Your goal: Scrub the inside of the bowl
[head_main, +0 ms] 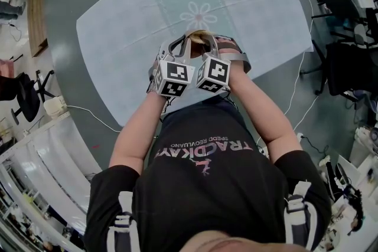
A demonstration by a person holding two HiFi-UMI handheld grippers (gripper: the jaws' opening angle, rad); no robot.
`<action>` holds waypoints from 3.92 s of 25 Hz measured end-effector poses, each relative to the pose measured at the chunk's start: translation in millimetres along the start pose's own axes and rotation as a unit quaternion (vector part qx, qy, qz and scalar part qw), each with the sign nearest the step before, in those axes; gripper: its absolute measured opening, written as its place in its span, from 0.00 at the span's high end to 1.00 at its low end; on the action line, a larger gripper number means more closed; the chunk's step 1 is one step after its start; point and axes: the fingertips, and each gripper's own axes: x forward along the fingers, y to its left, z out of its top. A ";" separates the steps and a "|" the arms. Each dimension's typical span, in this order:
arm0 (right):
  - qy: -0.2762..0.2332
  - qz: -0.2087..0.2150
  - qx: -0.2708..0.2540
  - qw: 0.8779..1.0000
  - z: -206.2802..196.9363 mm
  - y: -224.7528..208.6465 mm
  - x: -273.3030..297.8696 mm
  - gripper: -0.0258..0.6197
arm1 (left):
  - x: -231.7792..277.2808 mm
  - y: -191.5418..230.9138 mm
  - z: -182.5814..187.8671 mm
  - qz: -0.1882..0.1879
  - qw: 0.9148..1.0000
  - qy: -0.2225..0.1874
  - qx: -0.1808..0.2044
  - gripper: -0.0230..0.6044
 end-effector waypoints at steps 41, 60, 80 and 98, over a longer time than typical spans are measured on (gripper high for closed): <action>-0.068 0.117 0.255 0.958 -4.8 8.0 -16.6 0.91 | -12.5 39.0 -21.0 0.042 0.994 -0.002 -0.099 0.91; -0.193 0.193 -0.077 0.959 6.7 -19.4 -20.9 0.91 | -13.8 3.9 -7.6 -0.167 0.984 -0.047 0.049 0.92; -0.176 0.188 -0.092 0.962 -8.4 -20.6 6.5 0.91 | 8.8 34.8 0.8 -0.126 0.987 -0.064 -0.081 0.92; -0.174 0.215 0.121 0.953 22.8 29.1 11.3 0.91 | 4.7 93.2 -22.2 0.066 0.921 -0.099 -0.370 0.92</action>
